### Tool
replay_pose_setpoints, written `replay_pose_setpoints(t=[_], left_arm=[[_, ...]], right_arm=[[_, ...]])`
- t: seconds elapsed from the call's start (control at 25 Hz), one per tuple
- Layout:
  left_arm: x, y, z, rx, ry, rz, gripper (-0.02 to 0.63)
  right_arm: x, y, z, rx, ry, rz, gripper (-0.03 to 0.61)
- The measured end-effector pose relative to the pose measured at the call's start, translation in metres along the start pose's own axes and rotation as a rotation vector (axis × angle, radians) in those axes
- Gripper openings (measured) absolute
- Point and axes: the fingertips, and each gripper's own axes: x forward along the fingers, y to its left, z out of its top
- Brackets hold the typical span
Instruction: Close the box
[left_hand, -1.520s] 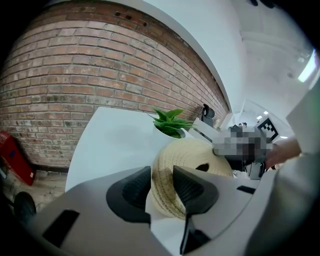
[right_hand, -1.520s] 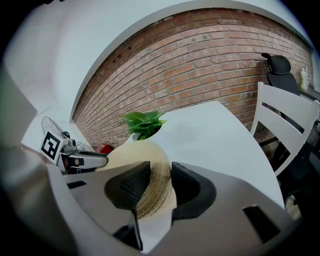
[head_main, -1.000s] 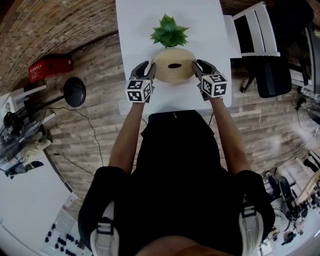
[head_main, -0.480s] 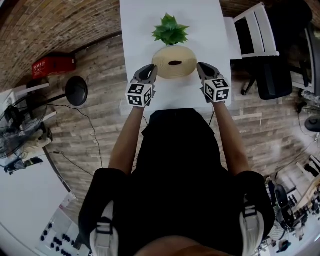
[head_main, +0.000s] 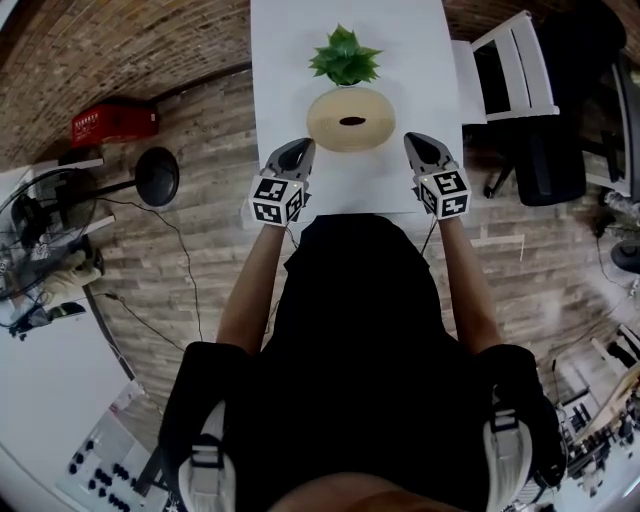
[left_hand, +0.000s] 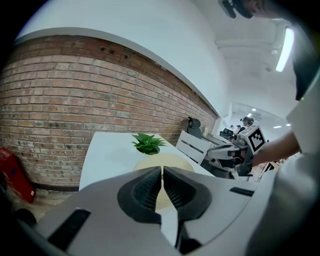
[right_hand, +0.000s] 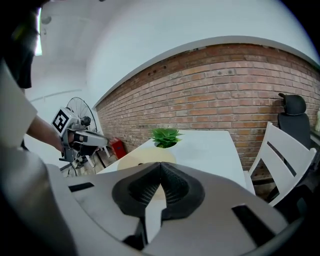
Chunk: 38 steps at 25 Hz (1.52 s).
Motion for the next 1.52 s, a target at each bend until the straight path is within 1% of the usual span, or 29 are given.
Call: replay_pose_setpoints(t=[0.16,0.28,0.36,0.52,0.76,1.0,1.36,1.52], left_arm=[[-0.012,-0.01,-0.001,0.037,0.004,0.011,0.029],[-0.017,-0.023,-0.002,0.089,0.011,0.012,0.028],[-0.021,-0.032,-0.003,0.117,0.014,0.004,0.028],[-0.028,-0.045,-0.008,0.162,0.026,-0.012,0.028],[-0.035,-0.053,-0.013,0.15,0.02,-0.01,0.028],[-0.041,-0.06,-0.014,0.154,0.006,-0.004,0.028],[-0.05,-0.063,-0.021,0.11,-0.007,0.015,0.026],[-0.054,-0.06,-0.024,0.104,-0.004,0.026,0.026]], right_arm=[[-0.015,0.002,-0.005,-0.027,-0.006,-0.001,-0.002],[-0.024,0.006,-0.011,-0.052,0.006,-0.001,-0.002],[-0.03,0.013,-0.013,-0.051,0.011,0.013,-0.002],[-0.039,0.025,-0.011,-0.054,-0.017,0.044,-0.002],[-0.043,0.034,-0.012,-0.102,-0.019,0.068,-0.002],[-0.046,0.042,-0.01,-0.116,-0.036,0.089,-0.002],[-0.049,0.05,-0.019,-0.127,-0.032,0.114,-0.002],[-0.047,0.055,-0.019,-0.127,-0.017,0.119,-0.002]])
